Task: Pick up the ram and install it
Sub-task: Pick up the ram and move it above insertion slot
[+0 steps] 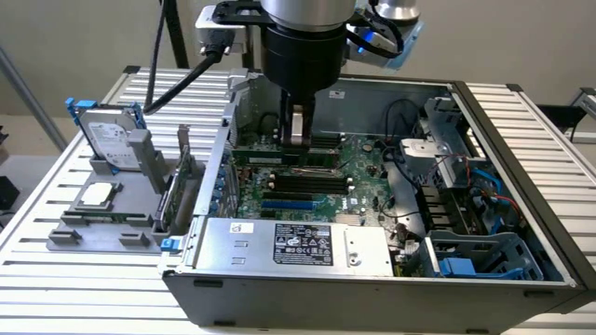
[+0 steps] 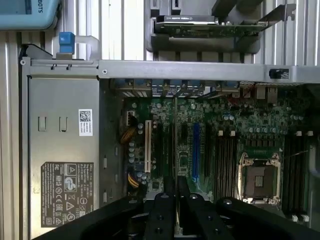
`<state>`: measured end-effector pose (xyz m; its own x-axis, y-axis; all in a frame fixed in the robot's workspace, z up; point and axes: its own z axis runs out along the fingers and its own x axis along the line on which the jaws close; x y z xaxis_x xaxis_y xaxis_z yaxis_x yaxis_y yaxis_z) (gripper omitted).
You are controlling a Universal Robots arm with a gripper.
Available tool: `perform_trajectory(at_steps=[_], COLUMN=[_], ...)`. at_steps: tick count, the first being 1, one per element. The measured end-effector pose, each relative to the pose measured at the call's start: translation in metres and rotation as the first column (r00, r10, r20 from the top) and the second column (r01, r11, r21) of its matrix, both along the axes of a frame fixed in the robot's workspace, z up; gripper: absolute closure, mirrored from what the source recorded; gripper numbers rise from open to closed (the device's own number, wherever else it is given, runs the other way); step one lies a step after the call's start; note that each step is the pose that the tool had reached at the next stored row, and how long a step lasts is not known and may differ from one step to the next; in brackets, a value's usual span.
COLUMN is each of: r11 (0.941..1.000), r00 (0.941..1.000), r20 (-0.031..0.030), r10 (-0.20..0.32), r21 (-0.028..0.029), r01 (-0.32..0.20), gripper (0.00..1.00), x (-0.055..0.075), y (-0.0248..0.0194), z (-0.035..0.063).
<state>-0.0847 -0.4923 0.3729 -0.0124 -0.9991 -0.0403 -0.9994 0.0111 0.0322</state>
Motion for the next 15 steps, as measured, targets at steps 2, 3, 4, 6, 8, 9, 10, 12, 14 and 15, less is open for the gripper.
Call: perform_trajectory(at_steps=[2,3,4,6,8,9,10,12,14,15], r11=[1.0000,1.0000,1.0000,1.0000,1.0000,1.0000,1.0000,1.0000,1.0000,1.0000], r00=[1.0000,1.0000,1.0000,1.0000,1.0000,1.0000,1.0000,1.0000,1.0000,1.0000], r20=[-0.0001,0.0000,0.0000,0.0000,0.0000,0.0000,0.0000,0.0000,0.0000,0.0000], r10=[0.000,0.000,0.000,0.000,0.000,0.000,0.000,0.000,0.000,0.000], r21=[-0.0001,0.0000,0.0000,-0.0001,-0.0003,-0.0005,-0.0009,-0.0016,-0.0020,-0.0022], r01=[0.000,0.000,0.000,0.000,0.000,0.000,0.000,0.000,0.000,0.000], gripper=[0.86,0.86,0.86,0.86,0.86,0.86,0.86,0.86,0.86,0.86], x=[0.007,0.010,0.013,0.018,0.022,0.024,0.025,0.027,0.028,0.028], y=[0.0046,0.0072,0.0101,0.0168,0.0264,0.0307,0.0358,0.0456,0.0532,0.0567], z=[-0.0006,-0.0009,-0.0012,-0.0018,-0.0026,-0.0029,-0.0031,-0.0035,-0.0038,-0.0040])
